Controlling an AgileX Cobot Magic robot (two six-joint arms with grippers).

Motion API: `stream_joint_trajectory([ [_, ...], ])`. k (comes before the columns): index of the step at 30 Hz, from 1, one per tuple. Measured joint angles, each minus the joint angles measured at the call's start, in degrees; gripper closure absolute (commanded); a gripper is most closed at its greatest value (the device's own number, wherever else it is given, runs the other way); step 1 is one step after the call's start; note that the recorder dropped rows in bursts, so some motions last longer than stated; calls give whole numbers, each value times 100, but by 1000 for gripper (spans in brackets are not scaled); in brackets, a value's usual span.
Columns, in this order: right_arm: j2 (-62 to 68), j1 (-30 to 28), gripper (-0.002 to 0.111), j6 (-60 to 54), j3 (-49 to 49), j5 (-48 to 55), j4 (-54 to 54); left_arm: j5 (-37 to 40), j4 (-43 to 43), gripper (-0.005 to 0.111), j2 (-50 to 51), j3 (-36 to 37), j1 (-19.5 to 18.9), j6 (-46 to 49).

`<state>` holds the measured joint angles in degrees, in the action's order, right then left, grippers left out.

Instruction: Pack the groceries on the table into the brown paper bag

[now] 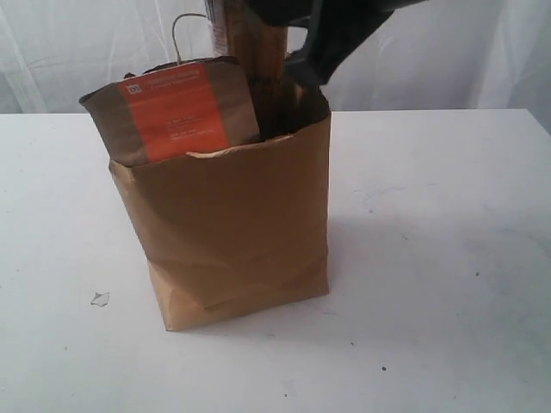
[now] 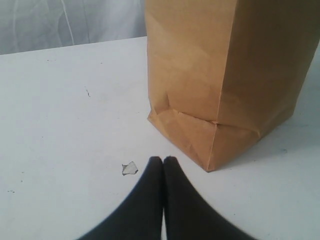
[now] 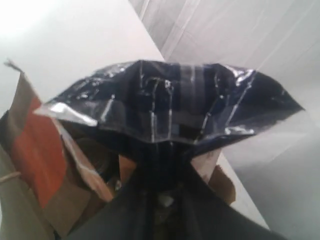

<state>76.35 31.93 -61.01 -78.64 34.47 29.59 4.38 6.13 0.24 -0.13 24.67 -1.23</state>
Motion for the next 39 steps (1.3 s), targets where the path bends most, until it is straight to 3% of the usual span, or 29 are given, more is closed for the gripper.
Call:
stream_joint_trajectory([
  [9, 31, 2, 108, 20, -339, -446, 169, 0, 0, 107, 0, 0, 0, 0],
  [39, 456, 405, 108, -198, -502, 200, 615, 0, 0, 107, 0, 0, 0, 0],
])
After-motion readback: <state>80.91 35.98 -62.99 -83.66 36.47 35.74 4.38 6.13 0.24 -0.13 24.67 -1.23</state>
